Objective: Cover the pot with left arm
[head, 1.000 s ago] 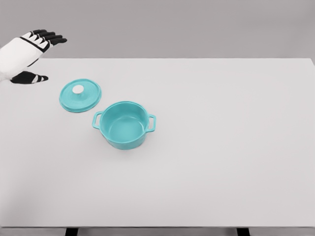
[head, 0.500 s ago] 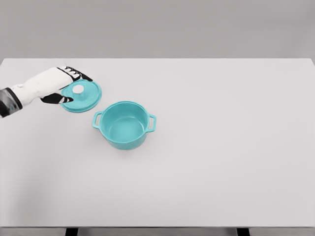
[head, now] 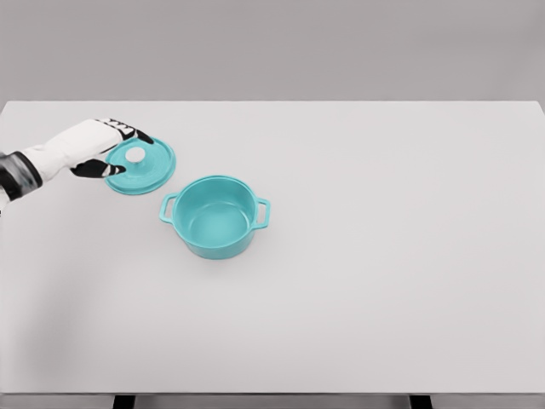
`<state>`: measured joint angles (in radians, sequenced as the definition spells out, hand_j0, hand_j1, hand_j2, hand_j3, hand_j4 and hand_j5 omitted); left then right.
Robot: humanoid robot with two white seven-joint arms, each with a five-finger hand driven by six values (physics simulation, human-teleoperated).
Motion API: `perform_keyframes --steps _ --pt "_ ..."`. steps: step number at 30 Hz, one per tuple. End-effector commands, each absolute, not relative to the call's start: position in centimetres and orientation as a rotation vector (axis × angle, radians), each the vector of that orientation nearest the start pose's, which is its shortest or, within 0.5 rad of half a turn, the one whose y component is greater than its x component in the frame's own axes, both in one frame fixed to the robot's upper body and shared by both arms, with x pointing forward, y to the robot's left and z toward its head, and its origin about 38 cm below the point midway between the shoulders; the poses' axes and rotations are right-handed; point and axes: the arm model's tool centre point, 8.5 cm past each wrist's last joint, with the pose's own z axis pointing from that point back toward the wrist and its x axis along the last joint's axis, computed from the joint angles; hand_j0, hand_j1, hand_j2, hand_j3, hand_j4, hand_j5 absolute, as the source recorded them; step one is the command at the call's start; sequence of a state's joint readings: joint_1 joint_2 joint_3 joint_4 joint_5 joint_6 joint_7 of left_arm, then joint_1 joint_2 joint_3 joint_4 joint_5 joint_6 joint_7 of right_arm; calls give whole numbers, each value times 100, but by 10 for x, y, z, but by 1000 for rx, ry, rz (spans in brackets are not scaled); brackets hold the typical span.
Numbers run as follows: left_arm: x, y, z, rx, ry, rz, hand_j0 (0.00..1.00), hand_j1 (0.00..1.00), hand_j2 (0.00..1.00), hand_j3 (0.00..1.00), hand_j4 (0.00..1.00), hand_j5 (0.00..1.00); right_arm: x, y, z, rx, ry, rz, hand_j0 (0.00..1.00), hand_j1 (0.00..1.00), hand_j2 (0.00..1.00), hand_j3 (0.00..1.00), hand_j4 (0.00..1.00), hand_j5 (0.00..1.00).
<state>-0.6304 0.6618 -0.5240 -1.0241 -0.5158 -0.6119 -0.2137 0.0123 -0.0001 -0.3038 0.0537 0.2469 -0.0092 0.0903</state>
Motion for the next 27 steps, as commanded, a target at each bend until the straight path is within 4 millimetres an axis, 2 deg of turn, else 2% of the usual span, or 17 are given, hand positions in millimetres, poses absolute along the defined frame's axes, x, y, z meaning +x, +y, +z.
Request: perform_keyframes --steps 1,9,27 --pt "482 356 150 547 -1468 -1643 74 74 74 74 74 74 -24 -258 -261 17 49 -62 100 100 100 100 100 100" --pt "486 355 134 521 -1440 -1611 74 74 74 74 74 74 -24 -258 -261 17 49 -62 100 100 100 100 100 100" --pt "503 348 128 523 -1398 -1603 73 73 73 73 73 73 -24 -258 -261 17 49 -62 100 100 100 100 100 100"
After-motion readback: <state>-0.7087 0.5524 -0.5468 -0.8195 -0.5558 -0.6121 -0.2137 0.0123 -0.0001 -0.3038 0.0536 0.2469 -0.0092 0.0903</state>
